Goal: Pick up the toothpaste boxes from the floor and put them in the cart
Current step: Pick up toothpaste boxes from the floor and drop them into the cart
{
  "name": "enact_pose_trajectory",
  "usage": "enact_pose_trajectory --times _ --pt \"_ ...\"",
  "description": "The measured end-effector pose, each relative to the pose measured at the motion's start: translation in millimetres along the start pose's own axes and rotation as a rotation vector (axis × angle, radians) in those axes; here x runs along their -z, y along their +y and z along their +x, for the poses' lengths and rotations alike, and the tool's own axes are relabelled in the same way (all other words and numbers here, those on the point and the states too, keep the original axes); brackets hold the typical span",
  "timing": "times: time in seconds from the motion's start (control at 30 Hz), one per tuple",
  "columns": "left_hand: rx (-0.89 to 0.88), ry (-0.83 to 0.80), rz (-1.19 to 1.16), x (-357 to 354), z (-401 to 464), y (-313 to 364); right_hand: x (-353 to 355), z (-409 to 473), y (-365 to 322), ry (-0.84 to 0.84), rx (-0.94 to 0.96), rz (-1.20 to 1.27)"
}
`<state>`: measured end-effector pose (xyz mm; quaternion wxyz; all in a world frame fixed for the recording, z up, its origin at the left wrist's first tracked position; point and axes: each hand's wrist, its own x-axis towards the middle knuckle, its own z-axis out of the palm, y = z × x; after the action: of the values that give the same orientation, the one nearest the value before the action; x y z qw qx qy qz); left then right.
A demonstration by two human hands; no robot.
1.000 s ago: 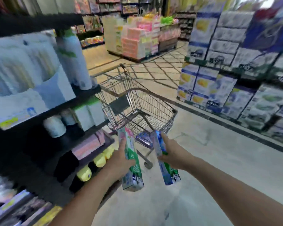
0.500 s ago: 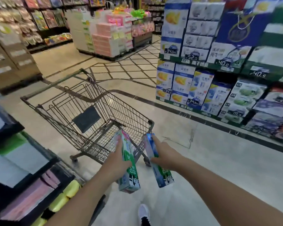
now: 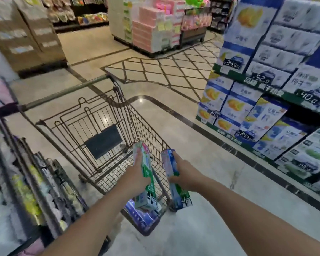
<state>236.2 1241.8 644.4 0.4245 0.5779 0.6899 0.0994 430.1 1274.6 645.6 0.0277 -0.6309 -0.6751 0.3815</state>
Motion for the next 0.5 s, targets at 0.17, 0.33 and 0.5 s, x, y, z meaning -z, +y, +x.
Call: enact_pose_trajectory --times 0.17,0.33,0.5 --pt "0.072 0.063 -0.019 -0.5 61.7 -16.0 -1.7 82.0 0.1 -0.097 0.031 -0.025" --pt "0.201 0.122 -0.059 -29.0 127.1 -38.8 -19.2 165.9 13.9 -0.198 0.079 -0.073" --pt "0.333 0.149 -0.120 -84.7 190.8 -64.9 -61.3 242.7 54.0 -0.278 0.067 -0.102"
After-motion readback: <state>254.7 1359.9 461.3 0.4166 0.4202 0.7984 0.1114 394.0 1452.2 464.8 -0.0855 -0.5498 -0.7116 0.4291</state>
